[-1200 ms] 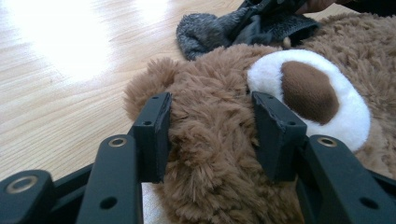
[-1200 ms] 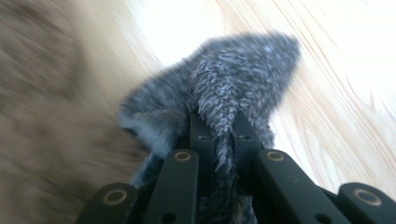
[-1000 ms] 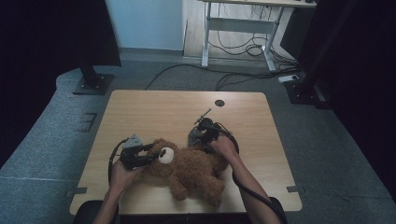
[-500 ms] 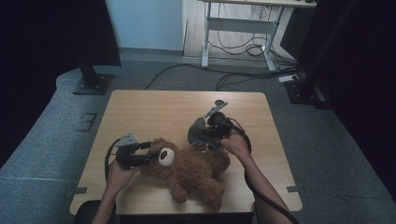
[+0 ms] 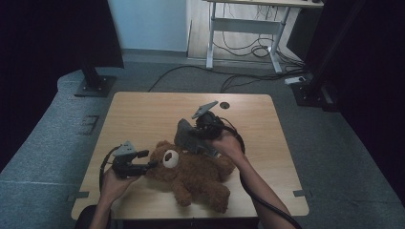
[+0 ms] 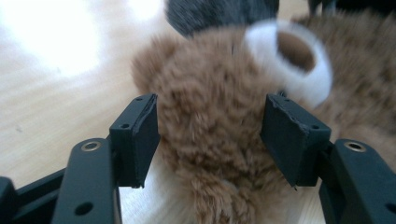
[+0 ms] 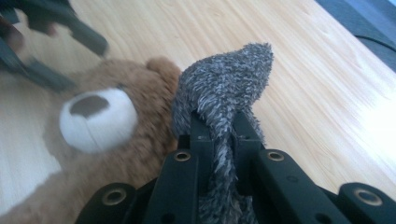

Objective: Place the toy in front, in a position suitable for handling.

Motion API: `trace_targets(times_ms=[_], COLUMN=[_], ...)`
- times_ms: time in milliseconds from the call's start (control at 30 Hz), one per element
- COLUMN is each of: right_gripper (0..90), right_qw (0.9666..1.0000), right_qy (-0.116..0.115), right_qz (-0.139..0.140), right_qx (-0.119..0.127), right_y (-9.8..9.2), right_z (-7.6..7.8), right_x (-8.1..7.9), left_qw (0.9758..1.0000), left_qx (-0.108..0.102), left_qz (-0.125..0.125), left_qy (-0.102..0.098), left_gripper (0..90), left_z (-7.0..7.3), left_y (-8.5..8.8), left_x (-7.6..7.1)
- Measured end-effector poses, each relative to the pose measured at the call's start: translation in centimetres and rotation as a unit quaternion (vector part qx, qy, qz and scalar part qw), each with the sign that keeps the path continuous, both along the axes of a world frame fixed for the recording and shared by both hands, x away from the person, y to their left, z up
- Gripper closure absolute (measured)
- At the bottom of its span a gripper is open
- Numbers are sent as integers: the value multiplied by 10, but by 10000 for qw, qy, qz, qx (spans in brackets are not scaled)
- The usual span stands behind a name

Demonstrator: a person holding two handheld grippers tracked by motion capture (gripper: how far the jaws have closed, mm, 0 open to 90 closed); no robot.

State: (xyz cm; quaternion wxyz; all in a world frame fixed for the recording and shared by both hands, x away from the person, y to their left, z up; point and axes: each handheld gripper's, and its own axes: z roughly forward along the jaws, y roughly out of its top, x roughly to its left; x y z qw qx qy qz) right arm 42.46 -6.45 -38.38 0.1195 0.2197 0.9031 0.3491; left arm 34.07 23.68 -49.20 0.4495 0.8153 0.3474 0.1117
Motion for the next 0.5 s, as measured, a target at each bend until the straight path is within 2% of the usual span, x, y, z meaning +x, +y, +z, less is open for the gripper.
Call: trace_targets(times_ms=[33, 100, 333, 500], right_gripper=[823, 823, 823, 823], right_qw=[10000, 9999, 9988, 9970], right_qy=[19, 37, 152, 377], right_qz=[61, 147, 457, 644], right_qx=[-6, -11, -101, -208], right_y=[6, 19, 67, 98], right_z=[-1, -5, -18, -37], right_x=[1, 1, 9, 15], left_qw=[10000, 10000, 9998, 9998], left_qx=[81, 5, -68, -69], left_qz=[-11, -28, -131, -176], left_qy=[1, 39, 101, 101], left_gripper=[362, 378, 437, 489], left_z=[-3, -5, -7, -9], left_y=[-2, -2, -1, -3], left_x=[0, 1, 2, 3])
